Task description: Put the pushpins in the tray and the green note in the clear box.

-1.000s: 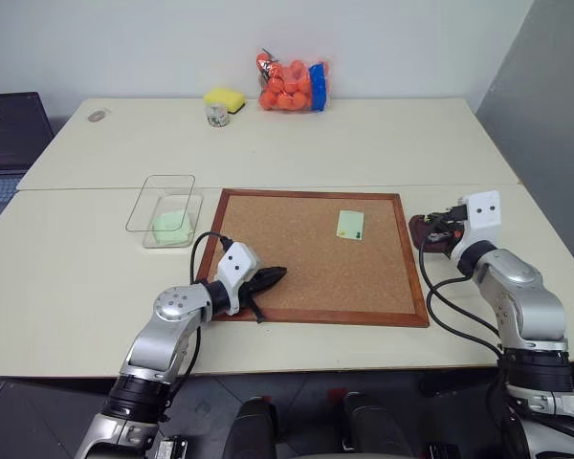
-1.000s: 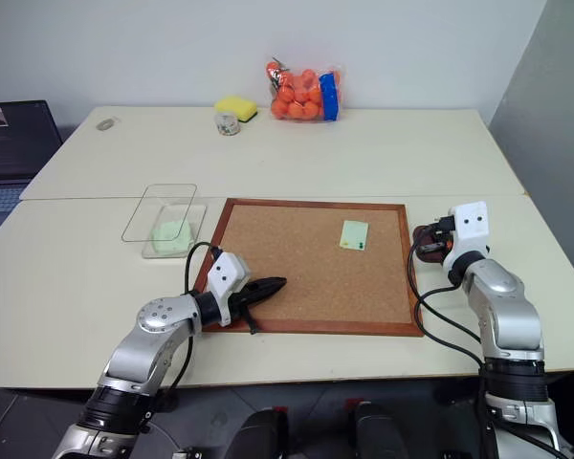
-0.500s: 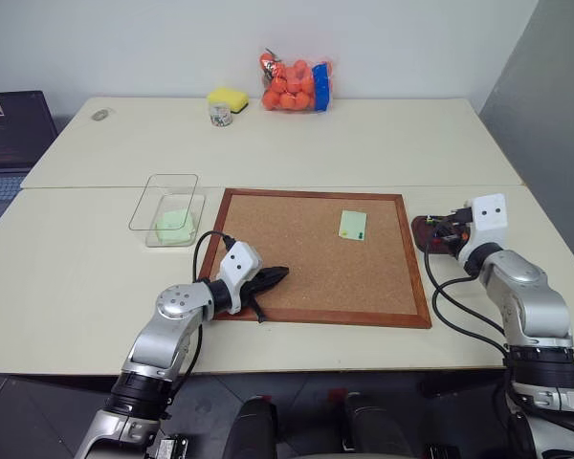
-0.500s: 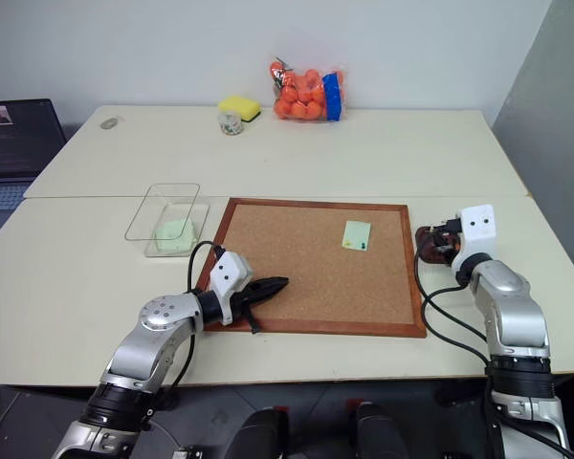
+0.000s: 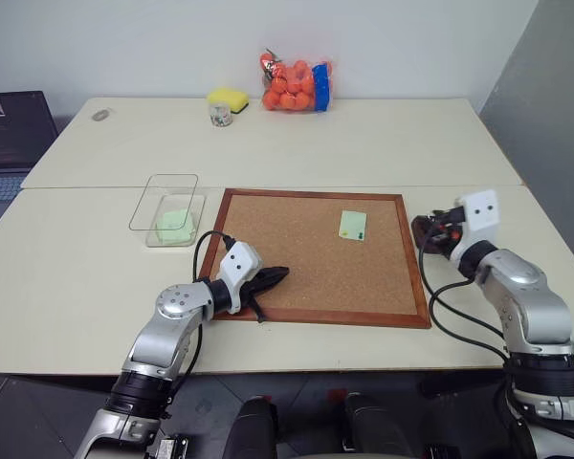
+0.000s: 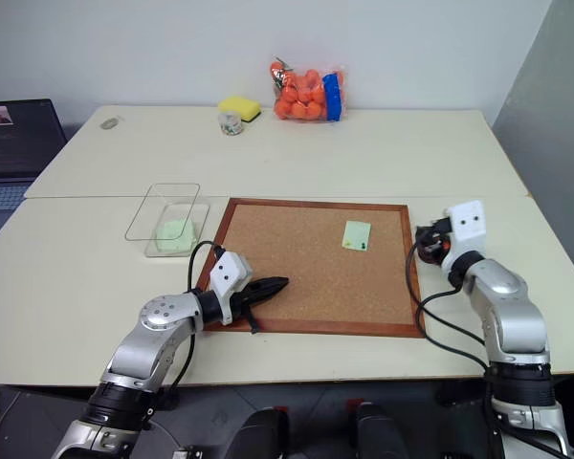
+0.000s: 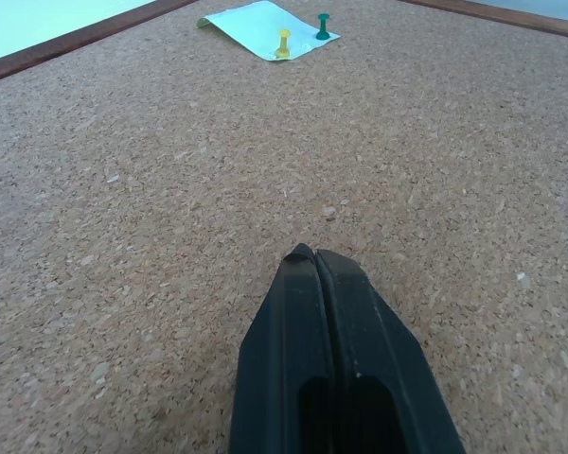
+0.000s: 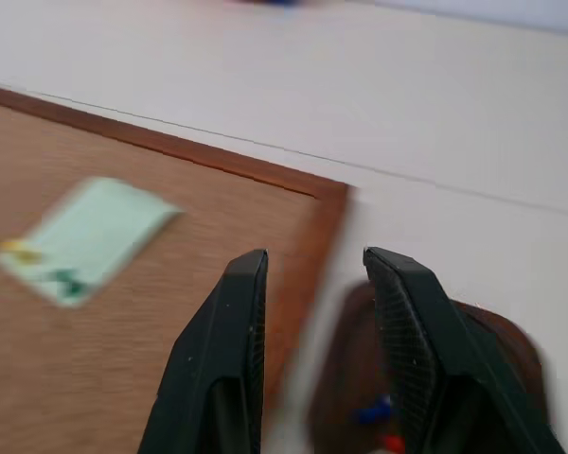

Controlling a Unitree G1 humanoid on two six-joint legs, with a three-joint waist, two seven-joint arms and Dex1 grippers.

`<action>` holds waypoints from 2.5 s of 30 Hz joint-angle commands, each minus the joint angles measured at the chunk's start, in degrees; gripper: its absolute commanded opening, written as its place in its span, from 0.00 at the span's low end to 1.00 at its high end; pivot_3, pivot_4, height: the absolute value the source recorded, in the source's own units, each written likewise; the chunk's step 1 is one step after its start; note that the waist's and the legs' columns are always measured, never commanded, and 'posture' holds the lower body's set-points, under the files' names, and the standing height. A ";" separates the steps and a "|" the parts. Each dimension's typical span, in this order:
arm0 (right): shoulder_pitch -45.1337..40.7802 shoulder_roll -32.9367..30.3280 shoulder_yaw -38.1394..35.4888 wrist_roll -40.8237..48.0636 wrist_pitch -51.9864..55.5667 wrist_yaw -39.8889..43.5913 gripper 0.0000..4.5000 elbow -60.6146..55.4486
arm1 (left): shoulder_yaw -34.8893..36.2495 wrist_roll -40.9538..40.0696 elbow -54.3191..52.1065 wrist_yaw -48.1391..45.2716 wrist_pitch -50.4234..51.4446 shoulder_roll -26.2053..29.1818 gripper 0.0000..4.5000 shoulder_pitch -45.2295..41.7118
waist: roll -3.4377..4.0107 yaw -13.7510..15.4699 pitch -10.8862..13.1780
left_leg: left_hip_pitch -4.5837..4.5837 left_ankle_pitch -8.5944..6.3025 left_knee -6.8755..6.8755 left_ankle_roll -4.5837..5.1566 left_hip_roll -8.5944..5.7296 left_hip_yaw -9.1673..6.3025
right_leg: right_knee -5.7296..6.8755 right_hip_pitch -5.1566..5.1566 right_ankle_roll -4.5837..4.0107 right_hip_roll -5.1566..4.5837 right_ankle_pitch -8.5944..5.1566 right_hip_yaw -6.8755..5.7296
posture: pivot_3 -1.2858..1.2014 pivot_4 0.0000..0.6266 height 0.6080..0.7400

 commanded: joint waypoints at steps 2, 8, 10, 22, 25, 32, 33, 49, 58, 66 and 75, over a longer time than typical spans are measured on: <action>-0.47 3.77 7.02 -1.50 -3.89 0.95 0.38 -3.37 | -1.62 1.35 1.60 -0.02 0.72 -0.18 0.00 0.71 | -0.01 -0.05 0.00 | 0.01 0.00 0.01 0.00 0.00 0.01 | 0.00 0.00 0.00 0.00 0.00 0.01 | 0.52 0.24 1.00; -4.29 9.74 11.52 -5.99 -5.33 -3.87 0.38 5.29 | -1.59 1.32 1.56 -0.02 0.97 -0.09 0.00 0.51 | 0.00 0.10 -0.01 | -0.01 0.00 0.02 0.00 -0.01 -0.01 | 0.00 0.00 0.00 -0.01 0.00 -0.02 | 0.52 0.24 1.00; -5.58 10.65 11.87 -7.51 -6.88 -4.99 0.38 8.17 | -1.58 1.32 1.53 -0.06 1.03 -0.01 0.00 0.46 | 0.00 0.16 -0.01 | -0.02 0.00 0.03 0.00 -0.01 0.00 | -0.01 -0.01 0.00 -0.01 0.00 -0.02 | 0.52 0.24 1.00; -6.33 11.30 10.68 -10.16 -9.47 -6.37 0.38 13.27 | -1.12 1.12 0.51 0.14 1.57 0.47 0.00 0.95 | 0.01 0.15 -0.01 | -0.01 0.00 0.01 0.00 0.01 -0.01 | -0.01 -0.02 0.00 0.00 0.00 -0.02 | 0.52 0.24 1.00; -6.29 11.77 9.91 -9.64 -8.82 -6.74 0.38 13.75 | -1.13 1.09 0.30 0.19 1.68 0.45 0.00 1.06 | 0.01 0.11 -0.01 | -0.01 0.00 0.01 0.00 0.01 0.00 | -0.01 -0.02 0.00 0.00 0.00 -0.01 | 0.52 0.24 1.00; -6.50 11.79 9.12 -9.11 -7.57 -6.85 0.21 14.65 | -1.24 1.10 -0.08 0.14 1.71 0.39 0.00 0.95 | 0.01 0.08 -0.01 | -0.01 0.00 0.00 0.00 0.01 0.00 | -0.01 -0.02 -0.01 0.00 0.00 -0.01 | 0.52 0.24 1.00; -6.48 11.84 9.03 -9.04 -7.49 -6.89 0.16 14.62 | -1.25 1.10 -0.09 0.14 1.72 0.39 0.00 0.94 | 0.01 0.08 -0.01 | -0.02 0.00 0.00 0.00 0.01 -0.01 | -0.01 -0.02 -0.01 0.00 0.00 -0.02 | 0.52 0.24 1.00; -3.94 12.70 7.21 -6.37 -11.71 -4.31 0.00 9.58 | -1.38 1.06 -0.65 -0.10 1.65 0.51 0.00 1.10 | 0.01 0.15 -0.01 | -0.03 0.00 0.00 0.00 0.01 0.00 | -0.03 -0.02 -0.01 0.00 0.00 -0.01 | 0.52 0.24 1.00; -3.82 14.43 4.92 -4.65 -15.88 -5.42 0.00 7.68 | -1.57 1.21 -0.68 -0.15 1.76 0.56 0.00 1.34 | 0.01 0.00 -0.01 | -0.02 0.00 -0.01 0.00 0.01 0.00 | -0.02 -0.04 0.00 0.00 0.00 -0.01 | 0.52 0.24 1.00; -0.51 11.06 0.80 -2.35 -13.27 -4.84 0.00 0.86 | -1.65 1.24 -0.75 -0.15 1.61 0.59 0.00 1.65 | 0.01 0.05 -0.01 | -0.03 0.00 -0.02 0.00 0.01 0.00 | -0.03 -0.03 -0.01 0.00 0.00 0.00 | 0.52 0.24 1.00; 7.00 2.15 -4.76 -3.14 -11.54 -3.78 0.00 0.50 | -1.73 1.32 -0.04 -0.11 1.25 0.49 0.00 1.26 | 0.03 -0.06 -0.02 | 0.00 0.00 -0.02 0.00 0.01 0.02 | -0.04 -0.02 -0.01 0.00 0.00 0.02 | 0.52 0.24 1.00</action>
